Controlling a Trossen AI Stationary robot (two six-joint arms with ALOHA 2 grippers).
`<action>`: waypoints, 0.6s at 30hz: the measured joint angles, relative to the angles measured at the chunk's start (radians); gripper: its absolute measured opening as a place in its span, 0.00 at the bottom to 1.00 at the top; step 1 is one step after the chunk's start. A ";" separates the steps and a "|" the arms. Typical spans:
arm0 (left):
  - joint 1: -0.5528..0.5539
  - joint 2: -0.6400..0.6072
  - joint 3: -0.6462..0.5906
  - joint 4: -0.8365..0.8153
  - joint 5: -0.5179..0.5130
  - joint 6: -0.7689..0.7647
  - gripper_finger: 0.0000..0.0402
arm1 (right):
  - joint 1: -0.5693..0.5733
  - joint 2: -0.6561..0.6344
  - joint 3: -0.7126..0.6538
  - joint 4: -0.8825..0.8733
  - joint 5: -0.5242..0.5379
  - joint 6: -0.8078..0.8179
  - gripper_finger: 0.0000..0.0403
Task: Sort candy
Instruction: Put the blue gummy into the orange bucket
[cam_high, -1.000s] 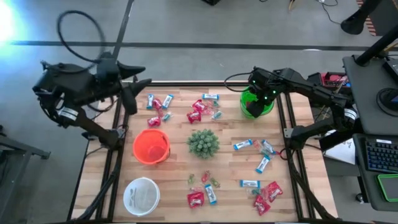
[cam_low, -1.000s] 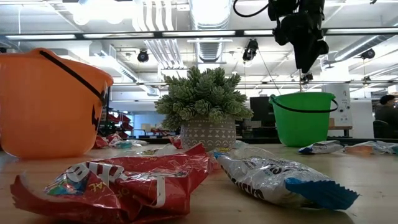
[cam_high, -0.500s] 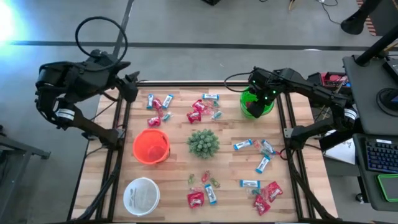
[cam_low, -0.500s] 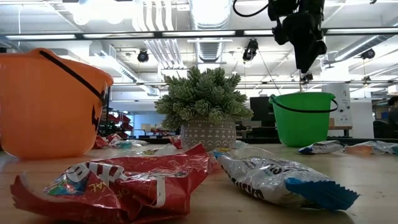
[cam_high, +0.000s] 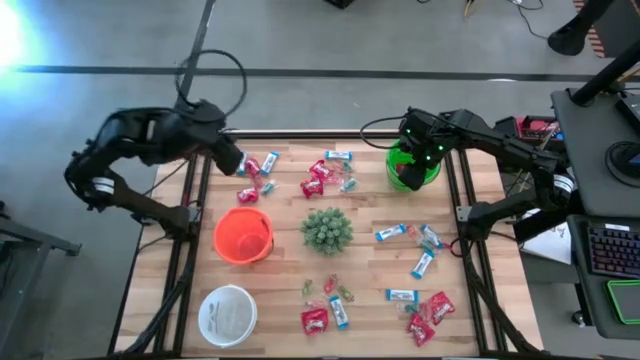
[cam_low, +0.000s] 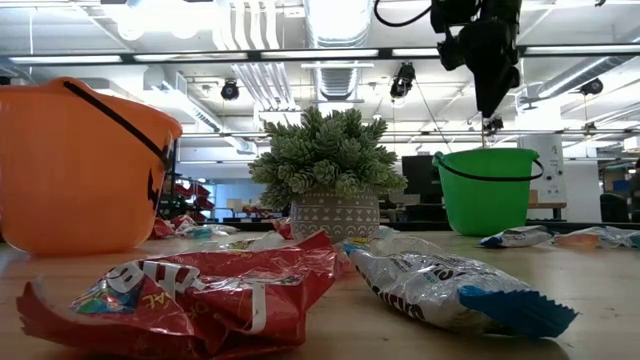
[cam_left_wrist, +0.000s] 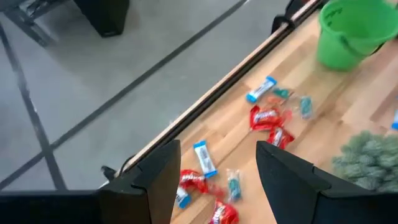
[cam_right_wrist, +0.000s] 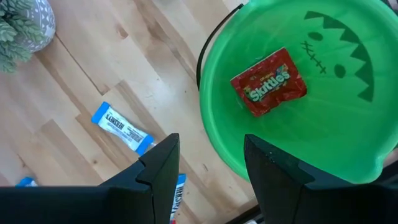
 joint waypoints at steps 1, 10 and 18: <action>0.006 -0.011 -0.039 0.039 0.001 0.014 0.48 | 0.000 0.000 0.000 0.000 0.001 -0.001 0.42; 0.079 -0.157 -0.363 0.297 0.148 0.023 0.48 | 0.000 0.000 0.000 0.000 0.033 -0.016 0.42; 0.106 -0.262 -0.596 0.452 0.236 -0.090 0.48 | 0.000 0.000 0.000 0.000 0.033 -0.018 0.42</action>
